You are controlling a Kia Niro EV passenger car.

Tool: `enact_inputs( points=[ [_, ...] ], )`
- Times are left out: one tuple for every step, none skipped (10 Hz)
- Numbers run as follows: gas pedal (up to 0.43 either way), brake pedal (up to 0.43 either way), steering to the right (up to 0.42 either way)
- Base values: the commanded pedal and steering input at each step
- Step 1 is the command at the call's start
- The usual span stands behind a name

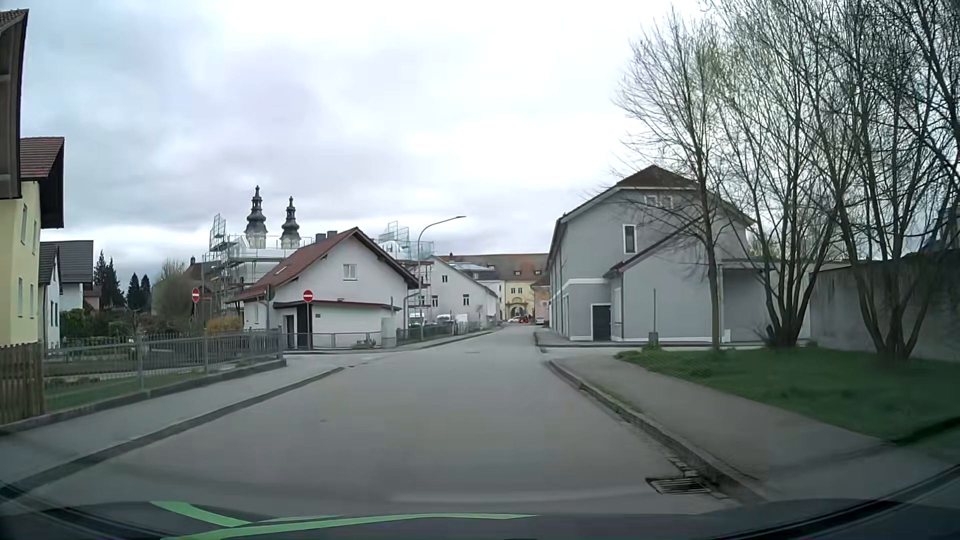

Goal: Follow the waypoints while adhering to traffic rules and regulations

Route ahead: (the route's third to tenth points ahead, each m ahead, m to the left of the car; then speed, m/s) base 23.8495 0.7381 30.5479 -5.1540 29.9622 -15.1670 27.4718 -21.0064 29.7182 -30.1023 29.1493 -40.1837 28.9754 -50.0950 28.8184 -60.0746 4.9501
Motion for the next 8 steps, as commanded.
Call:
enact_inputs(
  points=[
    [0.0,0.0,-0.004],
    [0.0,0.0,-0.001],
    [0.0,0.0,0.0],
    [0.0,0.0,0.002],
    [0.0,0.0,0.004],
    [0.0,0.0,0.005],
    [0.0,0.0,0.005],
    [0.0,0.0,0.006]
  ],
)
